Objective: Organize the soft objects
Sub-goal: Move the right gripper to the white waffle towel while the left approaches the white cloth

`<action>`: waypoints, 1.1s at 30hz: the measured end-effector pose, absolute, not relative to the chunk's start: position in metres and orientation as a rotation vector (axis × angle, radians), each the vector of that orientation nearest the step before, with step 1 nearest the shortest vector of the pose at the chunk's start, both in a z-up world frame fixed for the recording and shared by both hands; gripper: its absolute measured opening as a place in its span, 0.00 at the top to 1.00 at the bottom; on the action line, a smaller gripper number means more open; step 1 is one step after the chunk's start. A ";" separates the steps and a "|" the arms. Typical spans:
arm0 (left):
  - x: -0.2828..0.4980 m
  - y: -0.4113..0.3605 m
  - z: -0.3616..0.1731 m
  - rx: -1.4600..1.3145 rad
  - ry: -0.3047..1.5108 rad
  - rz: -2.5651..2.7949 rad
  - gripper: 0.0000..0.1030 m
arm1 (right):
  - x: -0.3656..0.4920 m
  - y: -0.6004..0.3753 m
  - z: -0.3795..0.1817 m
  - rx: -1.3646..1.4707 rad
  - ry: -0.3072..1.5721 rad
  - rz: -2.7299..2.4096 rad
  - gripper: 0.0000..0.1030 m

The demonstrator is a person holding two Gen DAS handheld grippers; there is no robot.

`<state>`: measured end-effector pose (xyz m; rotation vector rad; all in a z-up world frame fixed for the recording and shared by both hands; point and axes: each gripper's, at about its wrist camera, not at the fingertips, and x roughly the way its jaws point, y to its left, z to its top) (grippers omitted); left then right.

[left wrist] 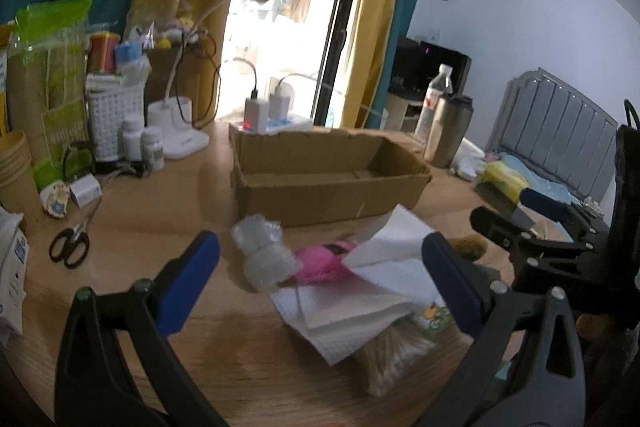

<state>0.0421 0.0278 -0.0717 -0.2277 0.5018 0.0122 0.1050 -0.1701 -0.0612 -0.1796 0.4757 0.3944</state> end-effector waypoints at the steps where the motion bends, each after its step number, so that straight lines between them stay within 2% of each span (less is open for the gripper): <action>1: 0.044 0.029 -0.074 -0.230 0.511 0.013 0.01 | 0.108 -0.166 -0.065 -0.185 0.491 0.406 0.02; 14: 0.064 0.046 -0.107 -0.259 0.616 0.014 0.01 | 0.144 -0.128 -0.094 -0.194 0.623 0.507 0.04; 16: 0.065 0.047 -0.110 -0.269 0.627 0.016 0.01 | 0.150 -0.125 -0.098 -0.186 0.649 0.518 0.12; 20: 0.069 0.049 -0.116 -0.279 0.648 0.026 0.01 | 0.160 -0.120 -0.106 -0.167 0.706 0.550 0.16; 22: 0.072 0.049 -0.119 -0.282 0.660 0.028 0.01 | 0.162 -0.119 -0.110 -0.174 0.727 0.569 0.26; 24: 0.075 0.047 -0.121 -0.278 0.674 0.025 0.01 | 0.165 -0.117 -0.117 -0.178 0.762 0.589 0.31; 26: 0.078 0.044 -0.123 -0.273 0.691 0.016 0.01 | 0.167 -0.117 -0.123 -0.183 0.789 0.604 0.43; 27: 0.079 0.042 -0.124 -0.271 0.696 0.010 0.01 | 0.167 -0.117 -0.124 -0.186 0.794 0.609 0.57; 28: 0.080 0.040 -0.124 -0.267 0.701 0.005 0.01 | 0.167 -0.118 -0.125 -0.188 0.800 0.614 0.67; 29: 0.081 0.035 -0.125 -0.257 0.709 -0.002 0.01 | 0.168 -0.119 -0.126 -0.186 0.812 0.620 0.71; 31: 0.084 0.029 -0.125 -0.240 0.724 -0.018 0.01 | 0.168 -0.123 -0.129 -0.174 0.825 0.630 0.84; 33: 0.087 0.020 -0.127 -0.218 0.746 -0.032 0.01 | 0.168 -0.126 -0.130 -0.172 0.822 0.637 0.89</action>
